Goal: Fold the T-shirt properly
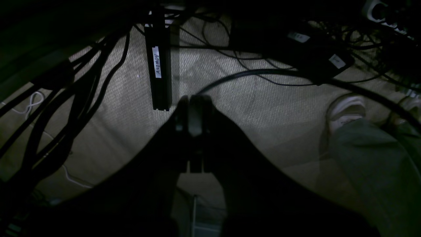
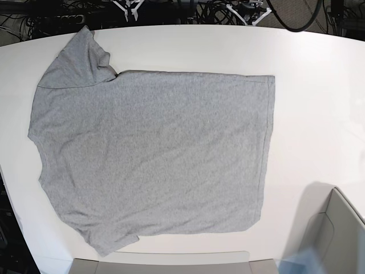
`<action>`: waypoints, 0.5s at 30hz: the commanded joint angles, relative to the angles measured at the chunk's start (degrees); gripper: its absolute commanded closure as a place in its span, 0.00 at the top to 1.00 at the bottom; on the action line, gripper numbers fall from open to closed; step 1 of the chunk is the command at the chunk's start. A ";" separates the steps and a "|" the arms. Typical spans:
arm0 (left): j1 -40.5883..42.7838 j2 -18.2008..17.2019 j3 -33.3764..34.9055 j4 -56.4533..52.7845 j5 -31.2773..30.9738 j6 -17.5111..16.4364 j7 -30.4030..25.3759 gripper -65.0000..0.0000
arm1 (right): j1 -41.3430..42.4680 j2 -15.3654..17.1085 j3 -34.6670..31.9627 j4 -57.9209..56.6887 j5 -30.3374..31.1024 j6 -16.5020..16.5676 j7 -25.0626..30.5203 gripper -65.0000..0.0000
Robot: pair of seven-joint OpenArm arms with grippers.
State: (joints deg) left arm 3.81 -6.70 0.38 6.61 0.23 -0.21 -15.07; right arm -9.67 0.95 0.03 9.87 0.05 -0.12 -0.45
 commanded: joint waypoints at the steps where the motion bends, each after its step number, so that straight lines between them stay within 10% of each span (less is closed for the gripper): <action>1: -1.40 -0.38 0.28 0.11 0.17 0.25 -0.01 0.00 | -0.22 0.15 -0.08 0.11 -0.01 0.16 -0.04 0.00; 15: -5.26 0.68 0.19 -0.15 0.17 0.34 14.24 0.01 | 0.13 0.15 -0.08 0.20 -0.01 0.16 -0.04 0.00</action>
State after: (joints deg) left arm -1.41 -5.85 0.40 6.35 0.21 -0.21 -0.40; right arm -9.37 0.95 0.03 9.98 0.05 -0.12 -0.45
